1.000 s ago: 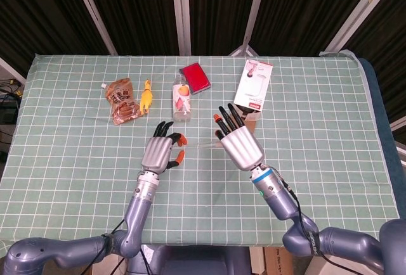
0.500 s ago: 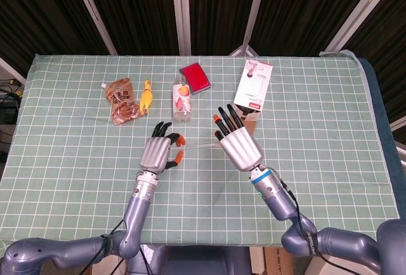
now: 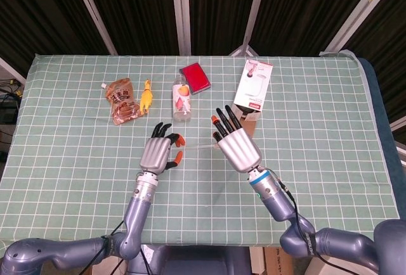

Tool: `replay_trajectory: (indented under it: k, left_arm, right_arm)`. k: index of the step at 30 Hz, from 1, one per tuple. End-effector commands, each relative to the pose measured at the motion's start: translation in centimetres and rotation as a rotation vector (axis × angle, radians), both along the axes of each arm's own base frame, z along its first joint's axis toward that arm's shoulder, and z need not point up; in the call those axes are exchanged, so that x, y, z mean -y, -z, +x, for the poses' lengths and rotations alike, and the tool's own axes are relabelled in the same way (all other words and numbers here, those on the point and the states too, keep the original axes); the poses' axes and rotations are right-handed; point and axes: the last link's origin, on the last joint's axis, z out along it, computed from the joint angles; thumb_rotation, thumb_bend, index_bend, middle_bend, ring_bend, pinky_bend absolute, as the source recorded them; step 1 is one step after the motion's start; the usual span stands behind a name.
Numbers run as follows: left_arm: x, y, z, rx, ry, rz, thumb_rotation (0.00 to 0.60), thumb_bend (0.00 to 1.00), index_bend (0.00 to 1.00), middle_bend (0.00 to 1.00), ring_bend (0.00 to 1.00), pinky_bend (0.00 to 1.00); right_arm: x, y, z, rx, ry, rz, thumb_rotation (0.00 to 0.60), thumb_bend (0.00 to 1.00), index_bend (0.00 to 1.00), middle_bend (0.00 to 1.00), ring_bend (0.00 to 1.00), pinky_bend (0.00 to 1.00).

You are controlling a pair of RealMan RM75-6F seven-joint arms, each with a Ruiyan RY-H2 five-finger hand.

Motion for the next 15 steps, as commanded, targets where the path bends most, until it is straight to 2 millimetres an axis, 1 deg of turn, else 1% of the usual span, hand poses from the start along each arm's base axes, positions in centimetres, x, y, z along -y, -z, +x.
replay_trajectory:
  k: [1,15]
  left_arm:
    - [0.06,0.02,0.02,-0.001,0.0,0.0,0.6,0.71,0.49,0.5,0.11,0.0]
    - [0.42,-0.11,0.33,0.001,-0.008,0.002,0.6,0.71,0.49,0.5,0.11,0.0]
  right_arm:
    - [-0.01,-0.02,0.0,-0.001,-0.002,-0.003,0.6,0.36,0.58,0.22,0.02,0.0]
    - [0.04,0.01,-0.07,-0.007,0.005,-0.026,0.6,0.36,0.58,0.22,0.02,0.0]
